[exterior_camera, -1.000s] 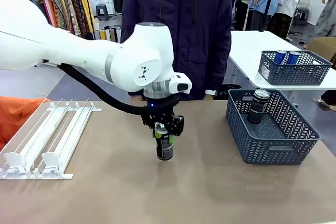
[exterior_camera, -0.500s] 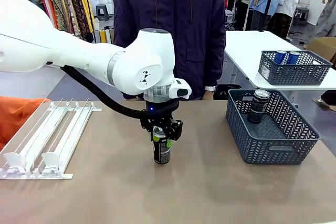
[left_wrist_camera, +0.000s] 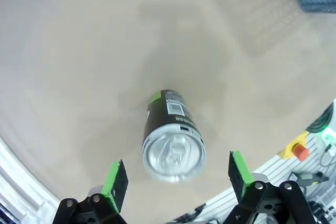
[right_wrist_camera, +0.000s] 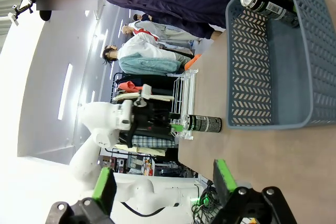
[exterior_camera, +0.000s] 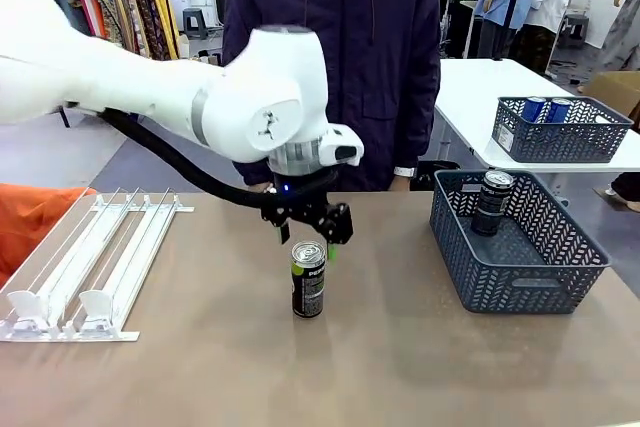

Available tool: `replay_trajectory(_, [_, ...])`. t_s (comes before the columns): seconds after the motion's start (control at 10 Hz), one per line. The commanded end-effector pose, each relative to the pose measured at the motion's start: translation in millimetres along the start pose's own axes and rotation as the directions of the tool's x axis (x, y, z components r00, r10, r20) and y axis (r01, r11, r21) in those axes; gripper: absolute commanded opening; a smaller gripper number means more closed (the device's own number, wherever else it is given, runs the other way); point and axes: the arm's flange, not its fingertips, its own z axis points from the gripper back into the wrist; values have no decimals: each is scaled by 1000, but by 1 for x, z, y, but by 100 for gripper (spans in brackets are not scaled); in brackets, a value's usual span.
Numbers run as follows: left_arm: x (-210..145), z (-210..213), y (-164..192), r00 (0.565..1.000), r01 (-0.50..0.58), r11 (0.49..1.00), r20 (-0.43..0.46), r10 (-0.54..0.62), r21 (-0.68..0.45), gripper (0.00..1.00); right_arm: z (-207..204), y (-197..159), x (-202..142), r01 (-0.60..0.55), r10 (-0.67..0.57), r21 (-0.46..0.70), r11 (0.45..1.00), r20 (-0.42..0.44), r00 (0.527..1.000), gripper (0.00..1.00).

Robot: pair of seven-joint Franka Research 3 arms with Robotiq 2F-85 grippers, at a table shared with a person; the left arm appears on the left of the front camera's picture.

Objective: Retrieve and store the cans from the dispenser.
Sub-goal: Pick up one can from the Automatic Can Dispenser and place it in the middle of the table.

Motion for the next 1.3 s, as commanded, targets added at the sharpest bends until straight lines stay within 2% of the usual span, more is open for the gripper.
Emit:
replay_trajectory(0.0, [-47, 51, 25, 994, -8, 998, 109, 15, -60, 100, 0, 2, 3, -24, 24, 12, 1000, 4, 1000, 100])
replay_trajectory(0.1, [-65, 77, 44, 999, 29, 983, 23, -26, -180, 100, 0, 2, 3, -24, 24, 12, 1000, 4, 1000, 100])
replay_trajectory(0.2, [-85, 101, 68, 997, 77, 951, 31, -71, -301, 100, 0, 2, 3, -24, 24, 12, 1000, 4, 1000, 100])
replay_trajectory(0.3, [-112, 120, 99, 994, 84, 914, 101, -47, -396, 100, 0, 2, 3, -24, 24, 12, 1000, 4, 1000, 100])
replay_trajectory(0.4, [-148, 135, 145, 981, 24, 876, 181, 72, -482, 100, 0, 2, 3, -24, 24, 12, 1000, 4, 1000, 100])
replay_trajectory(0.5, [-183, 138, 188, 956, -2, 798, 232, 178, -602, 100, 0, 2, 3, -24, 24, 12, 1000, 4, 1000, 100])
replay_trajectory(0.6, [-218, 135, 227, 926, 19, 699, 276, 257, -715, 100, 0, 2, 3, -24, 24, 12, 1000, 4, 1000, 100])
replay_trajectory(0.7, [-258, 126, 266, 866, 15, 601, 310, 391, -799, 100, 0, 2, 3, -24, 24, 12, 1000, 4, 1000, 100])
replay_trajectory(0.8, [-290, 113, 291, 800, 12, 531, 326, 504, -848, 100, 0, 2, 3, -24, 24, 12, 1000, 4, 1000, 100])
replay_trajectory(0.9, [-316, 99, 310, 749, 63, 460, 346, 565, -886, 100, 0, 2, 3, -24, 24, 12, 1000, 4, 1000, 100])
replay_trajectory(1.0, [-336, 89, 319, 722, 103, 440, 372, 584, -892, 100, 0, 2, 3, -24, 24, 12, 1000, 4, 1000, 100])
replay_trajectory(1.1, [-346, 82, 325, 719, 115, 449, 386, 577, -886, 100, 0, 2, 3, -24, 24, 12, 1000, 4, 1000, 100])
replay_trajectory(1.2, [-332, 86, 318, 794, -18, 570, 335, 507, -821, 100, 0, 2, 3, -24, 24, 12, 1000, 4, 1000, 100])
